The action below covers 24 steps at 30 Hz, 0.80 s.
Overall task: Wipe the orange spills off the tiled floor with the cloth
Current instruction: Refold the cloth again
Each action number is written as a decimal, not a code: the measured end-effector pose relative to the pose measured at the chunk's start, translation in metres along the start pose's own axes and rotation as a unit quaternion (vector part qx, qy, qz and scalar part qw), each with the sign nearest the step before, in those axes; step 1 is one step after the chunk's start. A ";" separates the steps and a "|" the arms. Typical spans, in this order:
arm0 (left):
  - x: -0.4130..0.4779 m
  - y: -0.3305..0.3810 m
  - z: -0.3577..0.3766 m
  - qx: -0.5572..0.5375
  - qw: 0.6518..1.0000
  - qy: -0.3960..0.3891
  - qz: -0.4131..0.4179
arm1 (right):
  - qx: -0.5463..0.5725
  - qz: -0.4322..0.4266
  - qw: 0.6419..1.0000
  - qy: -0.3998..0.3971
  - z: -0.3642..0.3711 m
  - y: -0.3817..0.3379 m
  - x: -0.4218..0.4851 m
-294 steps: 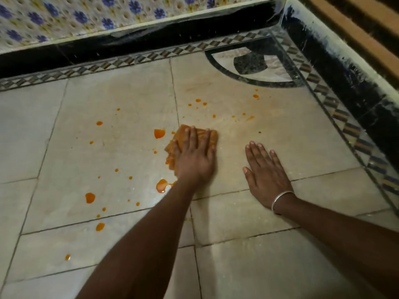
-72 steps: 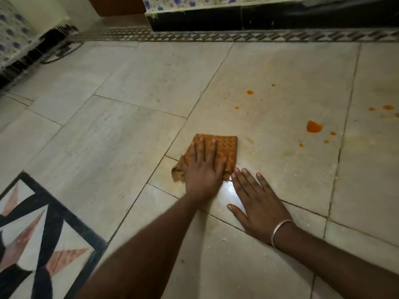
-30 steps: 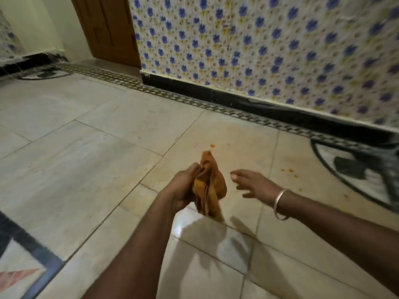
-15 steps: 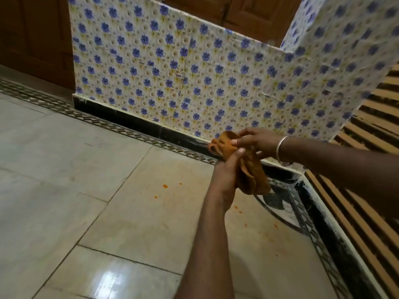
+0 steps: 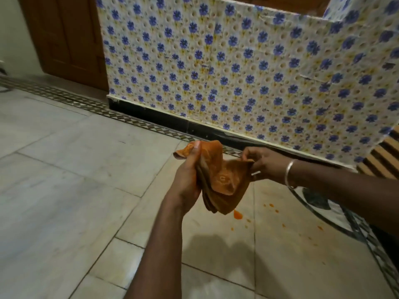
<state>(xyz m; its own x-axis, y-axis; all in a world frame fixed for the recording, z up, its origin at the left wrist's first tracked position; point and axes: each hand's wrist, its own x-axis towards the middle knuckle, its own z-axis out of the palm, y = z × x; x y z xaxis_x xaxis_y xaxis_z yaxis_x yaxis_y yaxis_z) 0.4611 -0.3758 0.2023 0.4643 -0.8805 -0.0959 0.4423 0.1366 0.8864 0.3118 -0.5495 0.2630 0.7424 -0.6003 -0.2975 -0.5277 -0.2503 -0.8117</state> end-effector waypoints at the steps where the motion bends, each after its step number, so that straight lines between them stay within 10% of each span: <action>1: 0.001 0.003 -0.008 -0.037 0.999 0.023 0.006 | -0.001 -0.017 0.999 -0.032 0.001 0.003 0.003; 8: 0.006 0.005 -0.035 -0.123 0.992 0.015 -0.004 | -0.053 0.005 0.959 -0.279 -0.011 0.014 0.035; 13: 0.019 0.005 -0.039 -0.076 0.997 0.006 -0.010 | 0.083 -0.020 0.971 -0.221 0.009 -0.002 0.067; 19: 0.044 0.031 -0.030 0.228 0.971 0.072 -0.026 | 0.065 -0.027 0.970 -0.235 0.042 -0.002 0.080; 24: 0.043 -0.007 -0.040 0.174 0.978 0.093 -0.066 | 0.061 -0.046 0.992 -0.104 0.052 0.007 0.098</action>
<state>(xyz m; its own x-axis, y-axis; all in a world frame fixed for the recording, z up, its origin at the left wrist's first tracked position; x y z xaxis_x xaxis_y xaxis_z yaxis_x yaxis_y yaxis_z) 0.5083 -0.3962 0.1745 0.5665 -0.7782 -0.2712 0.2338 -0.1638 0.9584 0.4020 -0.5707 0.2017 0.8607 -0.4066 -0.3063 -0.4092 -0.1947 -0.8914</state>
